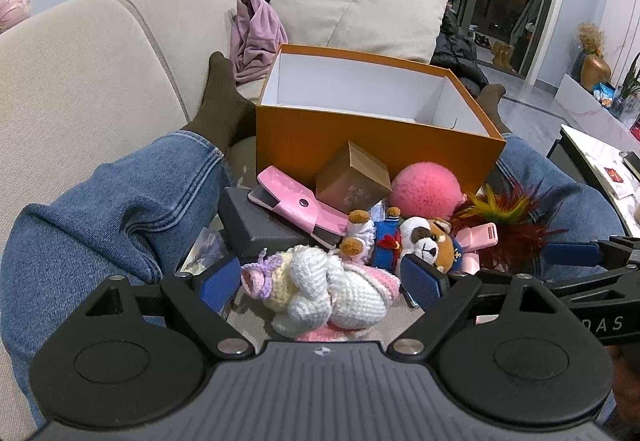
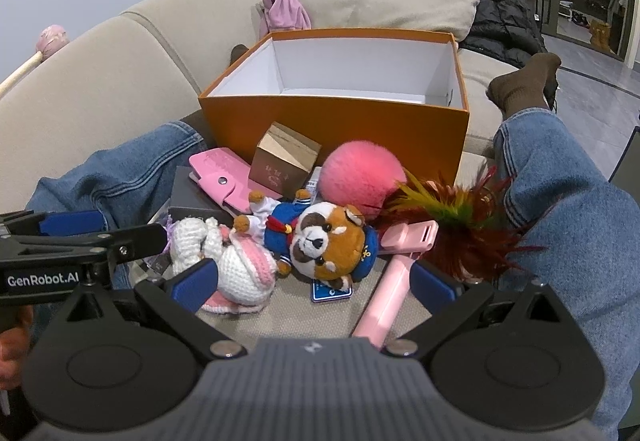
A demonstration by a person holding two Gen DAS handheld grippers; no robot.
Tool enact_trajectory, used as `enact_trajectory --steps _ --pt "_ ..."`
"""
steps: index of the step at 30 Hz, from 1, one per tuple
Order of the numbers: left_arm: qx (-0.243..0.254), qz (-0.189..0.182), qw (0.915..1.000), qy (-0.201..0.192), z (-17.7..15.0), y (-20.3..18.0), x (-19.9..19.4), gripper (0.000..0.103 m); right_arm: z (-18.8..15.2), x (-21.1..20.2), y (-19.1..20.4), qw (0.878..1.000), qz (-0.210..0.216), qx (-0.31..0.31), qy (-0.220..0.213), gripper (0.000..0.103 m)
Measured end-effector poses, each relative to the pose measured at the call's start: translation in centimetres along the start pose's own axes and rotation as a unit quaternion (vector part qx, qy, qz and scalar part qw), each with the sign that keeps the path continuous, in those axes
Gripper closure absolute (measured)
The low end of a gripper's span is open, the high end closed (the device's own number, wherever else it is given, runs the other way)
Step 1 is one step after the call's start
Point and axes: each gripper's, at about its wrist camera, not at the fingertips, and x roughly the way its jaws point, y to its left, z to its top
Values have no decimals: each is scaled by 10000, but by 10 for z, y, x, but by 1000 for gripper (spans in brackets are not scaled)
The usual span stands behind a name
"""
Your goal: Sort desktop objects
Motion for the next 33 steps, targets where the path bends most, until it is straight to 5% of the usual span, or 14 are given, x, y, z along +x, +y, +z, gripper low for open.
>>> enact_trajectory --steps 27,33 --pt "125 -141 9998 74 5 8 3 0 10 10 -9 9999 -123 23 86 4" --pt "81 -382 9978 537 24 22 21 34 28 25 -14 9996 52 -114 234 31"
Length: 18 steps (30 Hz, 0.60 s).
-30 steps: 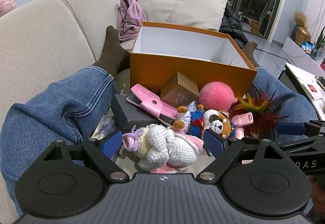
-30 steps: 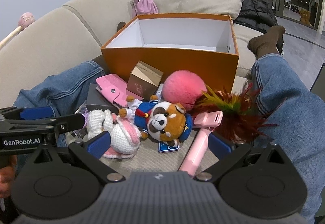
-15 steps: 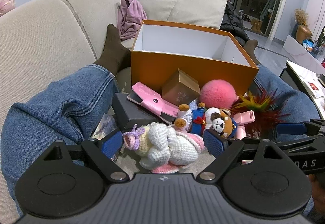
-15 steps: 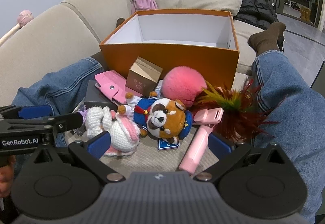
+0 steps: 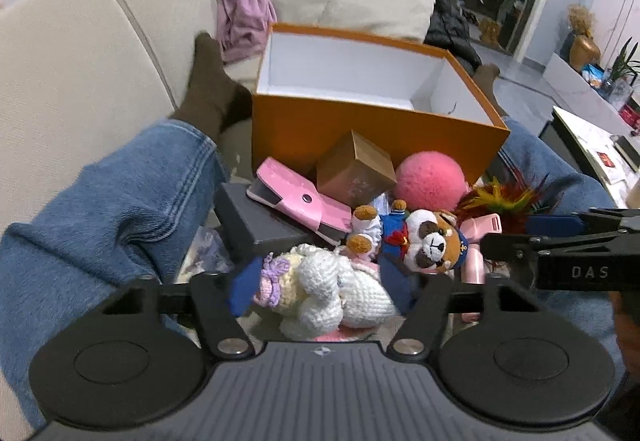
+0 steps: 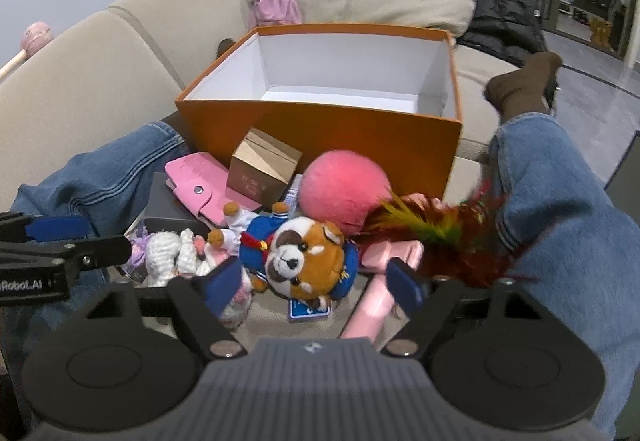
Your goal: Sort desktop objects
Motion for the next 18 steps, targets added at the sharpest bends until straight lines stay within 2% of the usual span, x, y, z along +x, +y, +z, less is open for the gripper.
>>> enact_trajectory --steps 2,6,11,18 --pt "-94 -33 9999 117 7 7 7 37 6 7 2 9997 223 -62 81 40" --pt "-335 344 9984 296 23 24 26 37 20 26 19 9967 650 -449 186 47" --pt "-619 349 9953 663 34 42 53 37 31 57 46 9869 1100 -1116 388 51" --pt "-889 423 9883 1164 39 55 92 35 43 100 69 9728 1244 -1870 559 56"
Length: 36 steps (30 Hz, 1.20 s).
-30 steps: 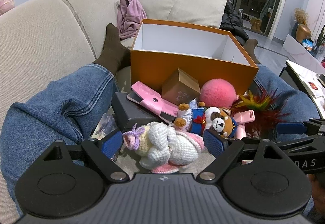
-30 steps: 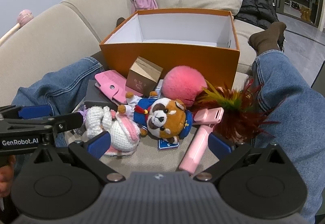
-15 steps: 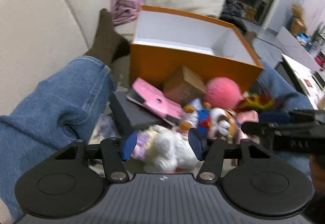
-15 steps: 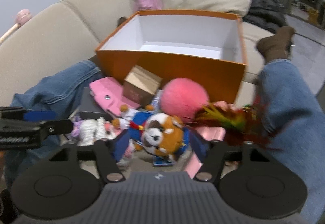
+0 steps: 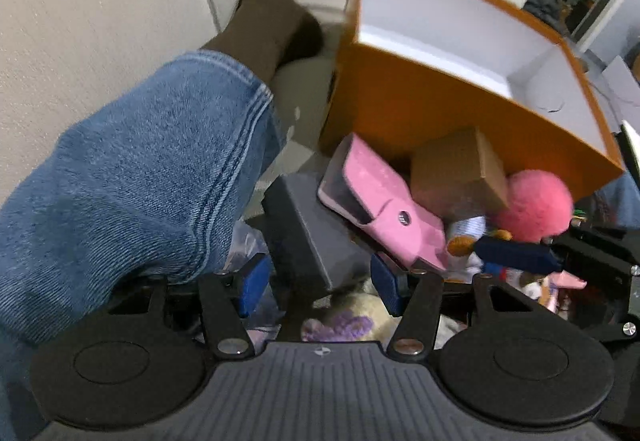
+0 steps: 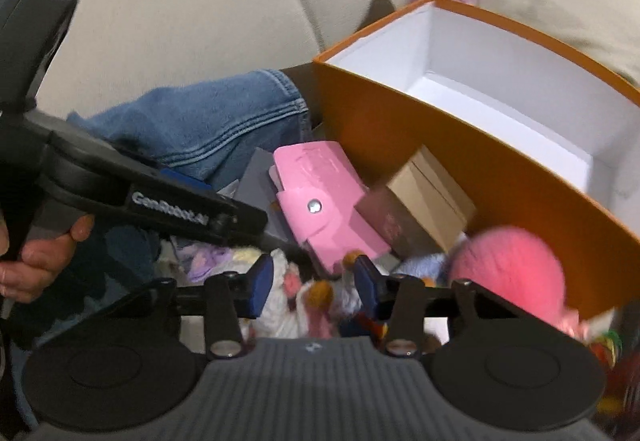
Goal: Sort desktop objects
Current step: 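Grasp the dark gray case with left gripper while right grasps pink card holder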
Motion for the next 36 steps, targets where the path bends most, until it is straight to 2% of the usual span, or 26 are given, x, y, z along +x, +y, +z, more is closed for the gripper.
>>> enact_trajectory --steps 3,5,7,9,10,15,19,21,24,27,30,32,36 --pt "-51 12 10000 60 2 2 8 26 4 12 0 9995 -78 -288 62 56" --pt "-204 -109 9995 198 2 5 16 22 4 22 0 9986 -137 -472 172 56" --pt "-285 -295 9987 289 2 8 25 21 2 33 1 9977 -132 -591 317 55" --pt "-290 -293 9989 217 0 8 26 21 -2 40 4 9960 -319 -779 309 55" --pt "-299 -284 9990 194 -1 8 26 22 -3 43 5 9947 -454 -876 299 56" --pt "-492 -529 9974 -59 -6 18 11 49 -5 33 2 9951 -438 -874 130 69" --pt "-493 -666 9963 -248 -9 22 -1 57 -5 17 7 9942 -508 -936 -163 82" --pt "-439 -619 9962 -429 -9 21 -8 61 -3 7 9 9932 -582 -959 -321 86" --pt "-252 -559 9953 -755 -11 18 -27 62 3 -11 8 9947 -448 -781 -495 88" --pt "-15 -582 9945 -871 -12 11 -41 62 6 -31 4 9965 -273 -518 -594 88" --pt "291 -576 9932 -969 -17 2 -46 62 8 -45 -5 9986 -98 -198 -473 88" --pt "464 -526 9929 -961 -21 -7 -40 62 9 -45 -11 9994 118 103 -303 88" --pt "464 -547 9952 -669 -26 -7 -23 63 1 -28 -16 9983 337 475 23 88"
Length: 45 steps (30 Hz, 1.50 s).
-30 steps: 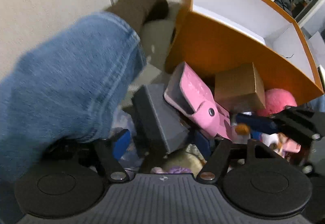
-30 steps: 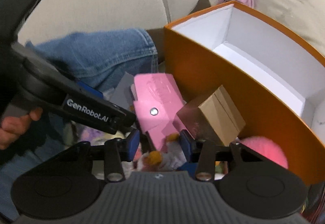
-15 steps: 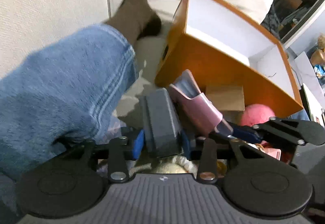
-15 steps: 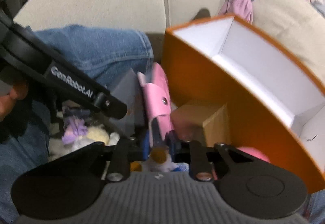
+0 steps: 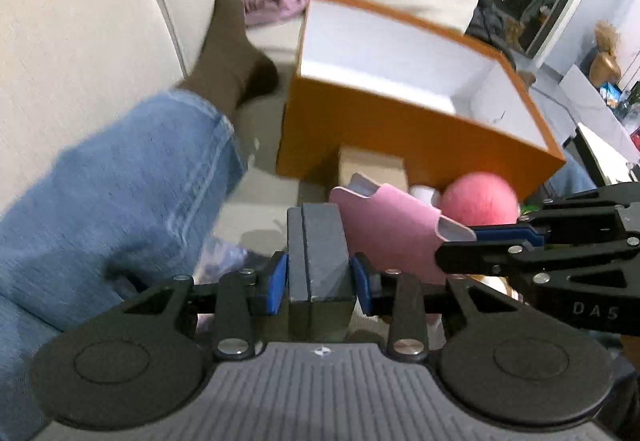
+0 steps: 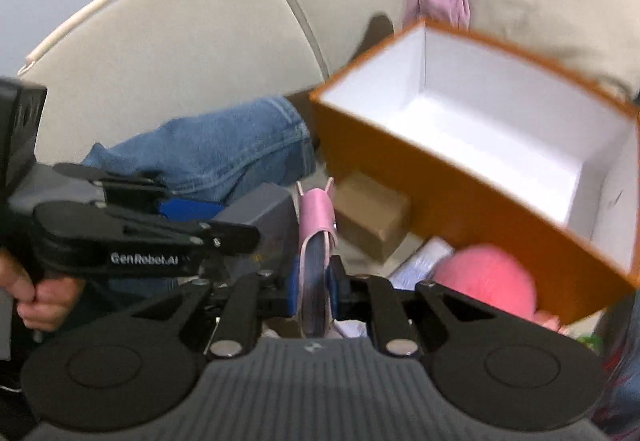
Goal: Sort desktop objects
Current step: 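Grasp the dark gray case with left gripper while right grasps pink card holder, then lower gray case into orange box with left gripper while right drops pink holder in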
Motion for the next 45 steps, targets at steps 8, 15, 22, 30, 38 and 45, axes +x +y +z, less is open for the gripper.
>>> enact_trajectory --steps 8,15,22,30,38,45 --pt "-153 152 9995 228 -12 3 17 64 -15 32 7 9994 -314 -101 76 79" --pt "-286 61 9993 246 -17 10 20 65 -26 37 5 9994 -289 153 132 83" --pt "-343 34 9994 -92 -12 12 3 65 5 15 17 9984 -329 -34 -455 85" --pt "-329 115 9983 -459 3 16 -22 65 28 -1 15 9960 -139 254 -840 87" --pt "86 -195 9954 -929 47 -3 -53 65 59 -50 2 9871 -235 410 -1527 87" --pt "341 -512 9905 -1228 96 -16 -66 65 94 -92 -24 9706 -491 798 -2217 87"
